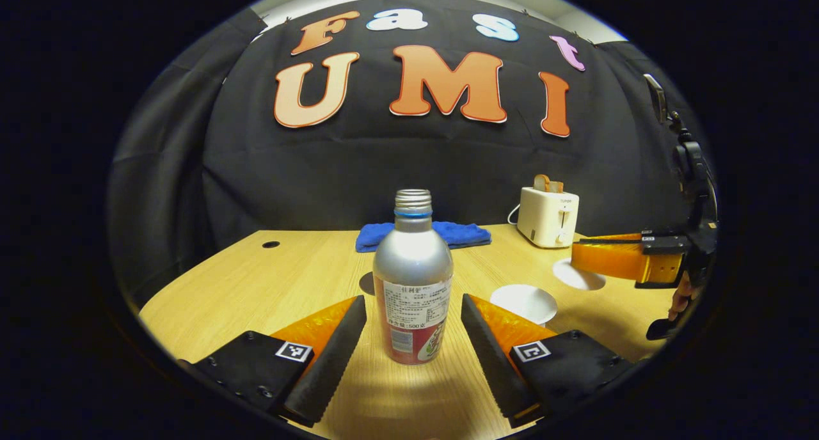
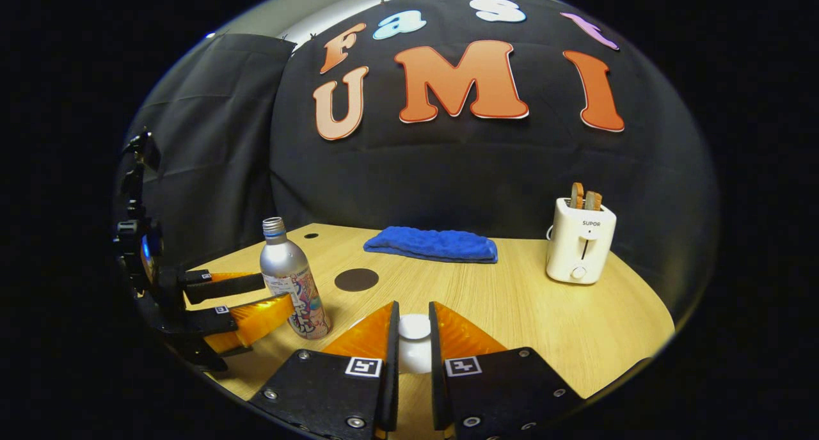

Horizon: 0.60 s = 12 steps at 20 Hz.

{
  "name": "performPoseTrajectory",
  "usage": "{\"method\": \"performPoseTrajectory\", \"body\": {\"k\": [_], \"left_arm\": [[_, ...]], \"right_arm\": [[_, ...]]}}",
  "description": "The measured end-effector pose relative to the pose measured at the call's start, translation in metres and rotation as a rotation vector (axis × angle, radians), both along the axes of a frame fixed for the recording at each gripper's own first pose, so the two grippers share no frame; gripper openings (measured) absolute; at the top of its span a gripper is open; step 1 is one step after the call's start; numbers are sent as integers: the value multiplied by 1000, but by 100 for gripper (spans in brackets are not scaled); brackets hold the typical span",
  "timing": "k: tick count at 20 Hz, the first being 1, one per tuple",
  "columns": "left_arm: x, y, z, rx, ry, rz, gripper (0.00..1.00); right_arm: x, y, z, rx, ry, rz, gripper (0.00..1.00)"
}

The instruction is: Open the teacup lid with one hand, grasp the water bottle and pour water into the teacup with the other hand; after pouring, place the water bottle on the coaster and then close the teacup lid.

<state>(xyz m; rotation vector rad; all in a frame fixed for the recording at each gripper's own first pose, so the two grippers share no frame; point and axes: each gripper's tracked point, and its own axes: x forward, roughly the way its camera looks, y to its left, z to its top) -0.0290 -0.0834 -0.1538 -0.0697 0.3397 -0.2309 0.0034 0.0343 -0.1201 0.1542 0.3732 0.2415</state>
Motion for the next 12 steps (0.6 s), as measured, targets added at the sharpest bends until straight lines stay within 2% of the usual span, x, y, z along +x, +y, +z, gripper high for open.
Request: {"method": "performPoseTrajectory", "body": {"k": [3,7,8,9,10,11,12], "left_arm": [[8,-4,-11,-27,30,-6,98],[19,0,-18,13,30,7,99],[22,0,-18,22,23,8,95],[24,-1,-15,26,13,6,98],[26,-2,-15,27,7,2,94],[27,-1,-17,24,9,-1,86],[25,-1,-19,30,8,-5,88]], "right_arm": [[-8,-11,0,-20,-4,-17,22],[-14,-25,-3,-37,5,-43,22],[-16,-28,-3,-33,7,-48,22],[-17,-30,-2,-31,6,-55,22],[-18,-33,-2,-31,5,-63,22],[-20,-36,-2,-29,3,-70,22],[-21,-38,-1,-28,1,-80,22]]}}
